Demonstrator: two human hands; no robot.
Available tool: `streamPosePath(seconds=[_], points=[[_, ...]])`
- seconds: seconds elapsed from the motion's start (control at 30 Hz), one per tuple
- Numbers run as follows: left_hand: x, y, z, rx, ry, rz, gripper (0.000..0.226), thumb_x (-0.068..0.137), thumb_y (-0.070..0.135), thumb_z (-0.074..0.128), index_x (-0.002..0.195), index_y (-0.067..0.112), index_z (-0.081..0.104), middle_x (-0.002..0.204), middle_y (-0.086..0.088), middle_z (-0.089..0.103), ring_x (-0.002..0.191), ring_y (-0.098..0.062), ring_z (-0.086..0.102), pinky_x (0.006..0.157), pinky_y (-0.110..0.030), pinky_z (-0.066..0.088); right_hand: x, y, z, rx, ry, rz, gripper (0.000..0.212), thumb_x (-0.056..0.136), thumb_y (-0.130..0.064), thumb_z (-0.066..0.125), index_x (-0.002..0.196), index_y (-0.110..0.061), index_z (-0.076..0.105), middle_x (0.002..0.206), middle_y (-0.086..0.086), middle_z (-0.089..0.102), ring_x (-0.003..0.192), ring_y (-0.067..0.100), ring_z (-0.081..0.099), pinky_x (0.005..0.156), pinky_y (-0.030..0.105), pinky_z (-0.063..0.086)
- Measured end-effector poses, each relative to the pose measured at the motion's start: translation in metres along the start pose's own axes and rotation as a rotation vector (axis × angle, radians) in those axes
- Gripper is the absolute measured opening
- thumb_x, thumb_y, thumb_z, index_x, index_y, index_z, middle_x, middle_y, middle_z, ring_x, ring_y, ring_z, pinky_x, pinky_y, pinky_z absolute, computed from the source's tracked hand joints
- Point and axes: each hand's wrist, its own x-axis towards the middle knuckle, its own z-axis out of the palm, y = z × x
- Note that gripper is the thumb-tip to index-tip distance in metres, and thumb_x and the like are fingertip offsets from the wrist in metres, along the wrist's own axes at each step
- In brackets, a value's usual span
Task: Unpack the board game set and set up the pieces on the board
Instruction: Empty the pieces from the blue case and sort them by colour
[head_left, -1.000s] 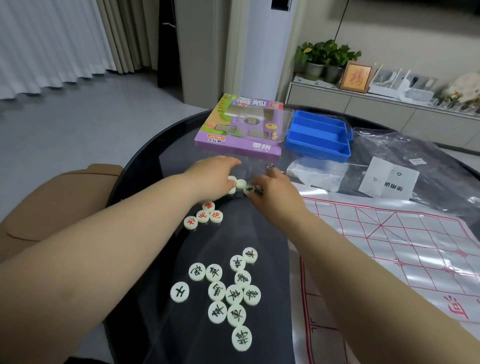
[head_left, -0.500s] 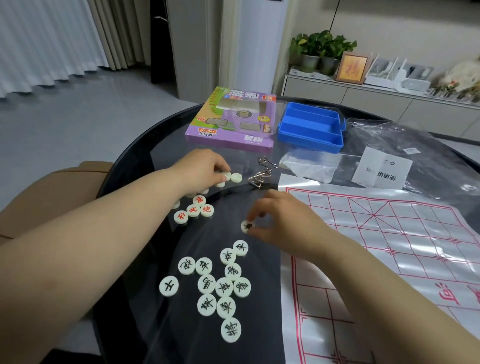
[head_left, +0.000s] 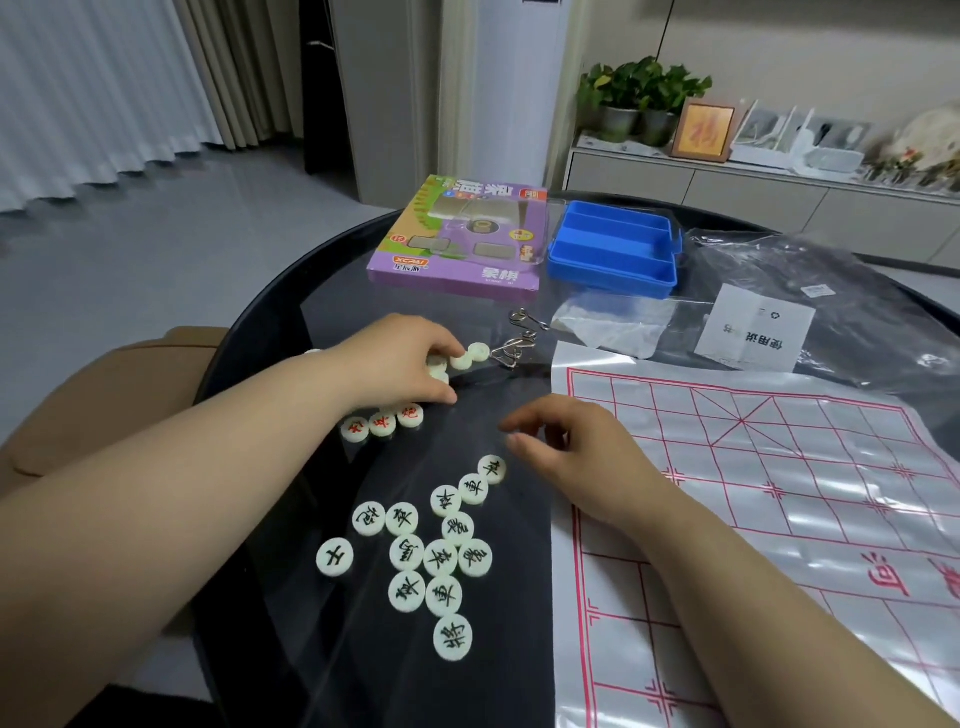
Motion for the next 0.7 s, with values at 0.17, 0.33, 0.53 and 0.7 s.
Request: streamPosePath(seconds=[0.17,0.33,0.53,0.7], points=[[-0.002,0.008,0.005,0.049,0.042,0.051,0.047,0.081,0.013,0.064,0.126,0.016,0.052,0.126,-0.003,0.055,0.115,-0.019,0.051,0.094,-0.025,0.039,0.014,-0.006,-0.011,0.047,-0.087,0.119,0.015,0.085,-0.014,0.059,0.096,-0.01,0.068,0.078,-0.005,0.06,0.069,0.006,0.052,0.061,0.009,0.037],[-0.014,0.016,0.013,-0.058,0.065,0.1,0.048,0.083,0.001,0.057,0.128,0.016,0.05,0.125,-0.003,0.053,0.11,-0.015,0.055,0.092,-0.022,0.041,0.046,-0.015,-0.006,-0.266,-0.03,0.092,0.026,0.085,-0.006,0.051,0.107,-0.009,0.065,0.109,0.012,0.064,0.101,0.025,0.057,0.081,0.026,0.042],[-0.033,0.001,0.007,-0.172,0.253,0.059,0.049,0.08,0.008,0.064,0.126,0.02,0.053,0.124,0.005,0.053,0.112,-0.009,0.049,0.081,-0.009,0.029,0.058,-0.014,0.013,-0.308,-0.015,-0.066,0.042,0.086,-0.001,0.045,0.126,-0.014,0.053,0.122,0.012,0.046,0.117,0.026,0.046,0.09,0.027,0.035],[-0.053,-0.01,0.009,-0.144,0.315,0.007,0.039,0.076,0.016,0.07,0.114,0.021,0.062,0.111,0.006,0.061,0.11,-0.01,0.049,0.077,-0.012,0.027,0.049,-0.018,0.022,-0.258,-0.086,-0.166,0.03,0.09,-0.017,0.053,0.119,-0.015,0.06,0.118,0.009,0.049,0.115,0.02,0.047,0.094,0.023,0.033]])
